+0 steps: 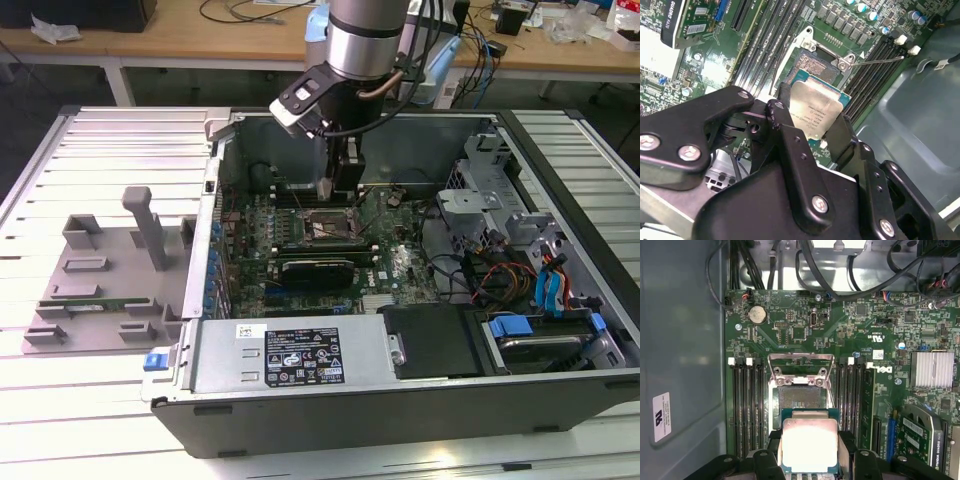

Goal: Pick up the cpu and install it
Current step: 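Place the cpu into insertion slot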

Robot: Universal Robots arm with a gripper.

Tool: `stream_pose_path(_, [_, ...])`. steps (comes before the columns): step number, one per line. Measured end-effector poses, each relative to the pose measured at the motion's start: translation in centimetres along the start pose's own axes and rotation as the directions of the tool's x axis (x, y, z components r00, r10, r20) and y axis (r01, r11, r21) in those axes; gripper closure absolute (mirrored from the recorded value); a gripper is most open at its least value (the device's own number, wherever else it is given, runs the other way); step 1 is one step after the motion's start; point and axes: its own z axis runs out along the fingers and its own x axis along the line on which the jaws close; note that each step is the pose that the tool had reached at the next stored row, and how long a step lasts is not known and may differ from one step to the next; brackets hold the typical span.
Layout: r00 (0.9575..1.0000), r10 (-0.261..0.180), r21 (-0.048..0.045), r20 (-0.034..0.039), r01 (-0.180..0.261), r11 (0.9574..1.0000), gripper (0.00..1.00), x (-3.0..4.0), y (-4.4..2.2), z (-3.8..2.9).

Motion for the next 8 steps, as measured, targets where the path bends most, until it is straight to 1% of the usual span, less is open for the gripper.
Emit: stream_pose_path(8, [1.0,0.0,0.0,0.0001,0.0,1.0,0.47,0.0,0.04,0.77])
